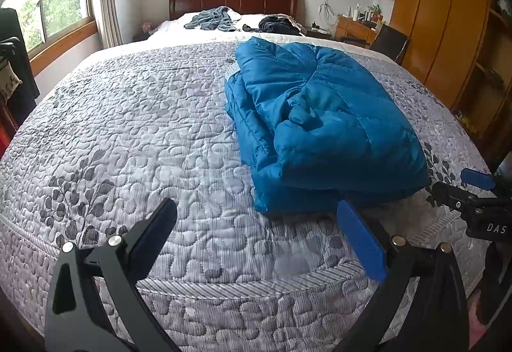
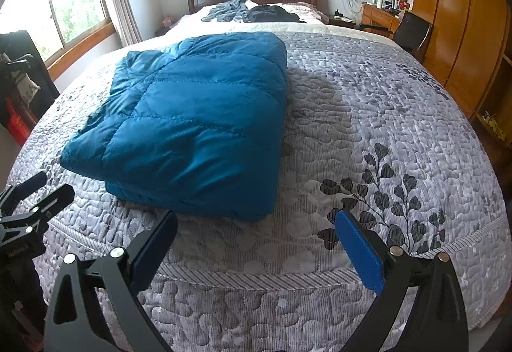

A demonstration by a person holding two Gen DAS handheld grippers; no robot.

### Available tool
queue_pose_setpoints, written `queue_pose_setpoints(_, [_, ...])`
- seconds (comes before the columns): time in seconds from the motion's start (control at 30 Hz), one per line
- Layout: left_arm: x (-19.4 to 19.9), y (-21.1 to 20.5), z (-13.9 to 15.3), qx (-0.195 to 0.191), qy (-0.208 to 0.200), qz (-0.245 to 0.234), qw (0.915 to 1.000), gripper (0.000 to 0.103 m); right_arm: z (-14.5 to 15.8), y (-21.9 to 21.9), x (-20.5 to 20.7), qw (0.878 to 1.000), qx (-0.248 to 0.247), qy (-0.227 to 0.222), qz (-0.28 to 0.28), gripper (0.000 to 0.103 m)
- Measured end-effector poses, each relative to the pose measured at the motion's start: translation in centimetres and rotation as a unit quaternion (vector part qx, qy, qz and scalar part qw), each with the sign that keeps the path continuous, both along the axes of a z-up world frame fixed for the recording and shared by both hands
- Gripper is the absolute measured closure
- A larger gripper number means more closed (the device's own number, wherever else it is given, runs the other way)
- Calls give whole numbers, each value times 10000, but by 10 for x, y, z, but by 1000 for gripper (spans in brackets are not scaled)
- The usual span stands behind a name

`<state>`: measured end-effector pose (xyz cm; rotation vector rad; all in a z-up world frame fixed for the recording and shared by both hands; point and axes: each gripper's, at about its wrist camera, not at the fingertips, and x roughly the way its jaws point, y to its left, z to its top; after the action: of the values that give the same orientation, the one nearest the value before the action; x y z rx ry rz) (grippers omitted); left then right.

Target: Fold large clothes

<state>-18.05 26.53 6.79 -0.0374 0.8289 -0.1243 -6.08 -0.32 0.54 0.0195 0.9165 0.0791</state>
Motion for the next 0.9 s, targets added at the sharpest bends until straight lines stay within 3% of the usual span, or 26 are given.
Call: queue_pose_setpoints(0.9, [0, -1, -3, -17, 50, -37, 10000, 3, 1, 1, 3, 9999, -26, -17, 113, 4])
